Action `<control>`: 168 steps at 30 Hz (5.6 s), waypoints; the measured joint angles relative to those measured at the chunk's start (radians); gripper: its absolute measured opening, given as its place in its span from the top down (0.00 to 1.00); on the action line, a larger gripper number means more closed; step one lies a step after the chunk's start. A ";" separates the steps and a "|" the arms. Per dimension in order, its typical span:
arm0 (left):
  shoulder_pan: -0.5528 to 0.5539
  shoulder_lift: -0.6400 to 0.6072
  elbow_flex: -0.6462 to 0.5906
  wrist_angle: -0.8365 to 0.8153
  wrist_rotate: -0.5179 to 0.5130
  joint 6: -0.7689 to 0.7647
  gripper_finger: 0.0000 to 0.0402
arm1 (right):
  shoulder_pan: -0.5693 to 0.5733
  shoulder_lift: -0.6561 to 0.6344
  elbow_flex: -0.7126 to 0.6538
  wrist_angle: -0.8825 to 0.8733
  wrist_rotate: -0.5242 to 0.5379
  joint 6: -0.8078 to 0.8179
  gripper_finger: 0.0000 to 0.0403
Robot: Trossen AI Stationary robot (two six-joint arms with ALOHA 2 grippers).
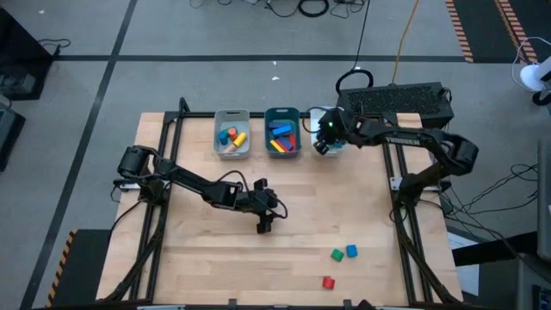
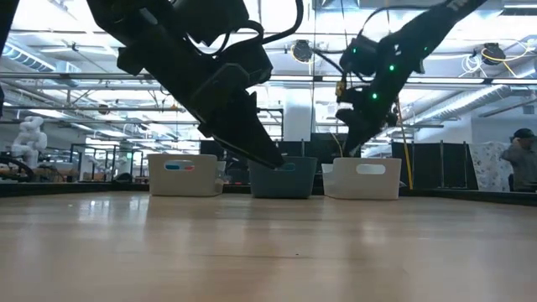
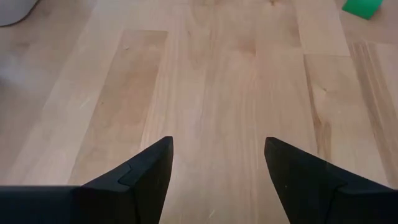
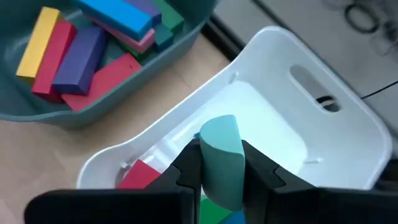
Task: Sort blocks by size
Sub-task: Put the light blue half-circle block into the white bin, then put the blue half-circle block into the white bin
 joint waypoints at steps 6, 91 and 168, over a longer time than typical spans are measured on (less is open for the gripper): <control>0.000 0.000 0.000 -0.001 0.000 0.000 0.37 | -0.073 0.048 0.000 0.012 -0.095 -0.002 0.86; 0.000 0.000 -0.001 0.003 -0.105 -0.135 0.37 | 0.861 -0.178 0.000 -0.392 -0.235 0.533 0.62; -0.077 0.000 0.000 0.004 -0.262 -0.264 0.37 | 1.386 0.195 0.001 -0.406 -0.140 0.680 0.35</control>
